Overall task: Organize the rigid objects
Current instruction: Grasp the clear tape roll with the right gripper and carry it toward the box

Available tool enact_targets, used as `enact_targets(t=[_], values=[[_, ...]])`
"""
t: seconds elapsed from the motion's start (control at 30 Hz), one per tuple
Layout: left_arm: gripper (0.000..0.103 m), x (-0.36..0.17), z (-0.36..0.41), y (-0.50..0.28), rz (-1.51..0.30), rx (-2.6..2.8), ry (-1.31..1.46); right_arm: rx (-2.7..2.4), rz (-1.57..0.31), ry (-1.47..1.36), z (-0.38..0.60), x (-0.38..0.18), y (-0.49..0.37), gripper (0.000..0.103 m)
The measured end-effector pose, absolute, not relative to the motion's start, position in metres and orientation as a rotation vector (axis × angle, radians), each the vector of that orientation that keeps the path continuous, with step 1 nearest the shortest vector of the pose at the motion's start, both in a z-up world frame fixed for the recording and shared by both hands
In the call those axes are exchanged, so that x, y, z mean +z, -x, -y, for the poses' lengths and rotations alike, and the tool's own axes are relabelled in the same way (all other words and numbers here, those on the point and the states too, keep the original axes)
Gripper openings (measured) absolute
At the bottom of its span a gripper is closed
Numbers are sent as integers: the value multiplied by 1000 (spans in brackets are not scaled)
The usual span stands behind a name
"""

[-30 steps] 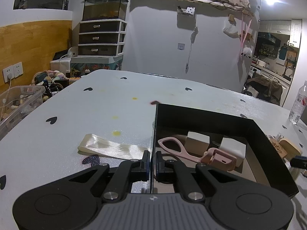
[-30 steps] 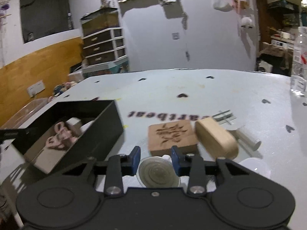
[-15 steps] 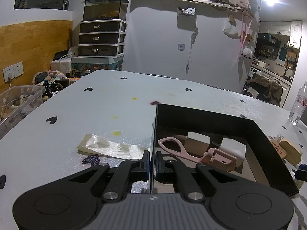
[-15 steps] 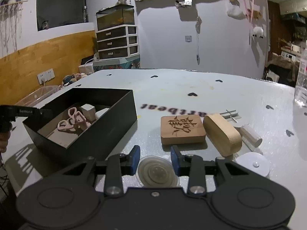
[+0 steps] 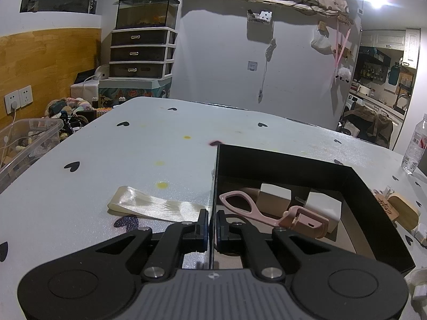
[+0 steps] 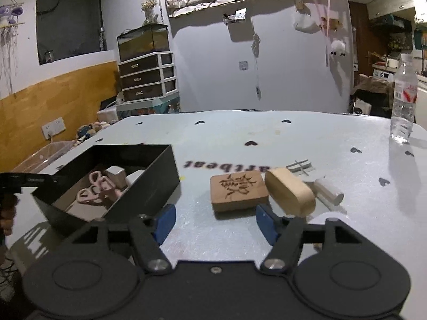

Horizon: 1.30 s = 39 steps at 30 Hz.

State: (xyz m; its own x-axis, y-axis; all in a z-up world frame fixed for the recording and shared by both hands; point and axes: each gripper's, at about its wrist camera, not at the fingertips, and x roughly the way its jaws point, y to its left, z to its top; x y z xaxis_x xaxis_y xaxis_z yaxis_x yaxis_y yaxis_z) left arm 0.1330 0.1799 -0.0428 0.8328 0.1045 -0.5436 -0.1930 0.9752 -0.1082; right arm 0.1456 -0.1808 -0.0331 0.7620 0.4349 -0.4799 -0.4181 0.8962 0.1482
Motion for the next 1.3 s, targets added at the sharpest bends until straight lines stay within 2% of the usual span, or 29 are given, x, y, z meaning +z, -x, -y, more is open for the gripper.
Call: enact_targets(t=[0.27,0.43,0.47,0.53,0.63,0.7,0.93,1.3], values=[[5,-42,-180,-132,-563,155,166,518,-595,-29,190,-42,-119,68],[5,-42,-181,-131,-562,156,168,538,-613,1,196,-44,-98,63],[5,-42,-181,-131,-561,156,168,541,-616,9,197,-45,-96,60],[5,-42,-182,-131,-561,158,168,546,-630,16,199,-47,-94,34],[5,-42,-181,-131,-560,158,168,546,-642,5,202,-50,-95,15],[5,-42,-181,-131,-560,158,168,554,-637,-10,203,-50,-96,9],[5,-42,-181,-131,-560,157,168,573,-586,-22,196,-40,-112,9],[5,-43,-180,-131,-560,152,165,819,-471,15,128,17,-171,9]])
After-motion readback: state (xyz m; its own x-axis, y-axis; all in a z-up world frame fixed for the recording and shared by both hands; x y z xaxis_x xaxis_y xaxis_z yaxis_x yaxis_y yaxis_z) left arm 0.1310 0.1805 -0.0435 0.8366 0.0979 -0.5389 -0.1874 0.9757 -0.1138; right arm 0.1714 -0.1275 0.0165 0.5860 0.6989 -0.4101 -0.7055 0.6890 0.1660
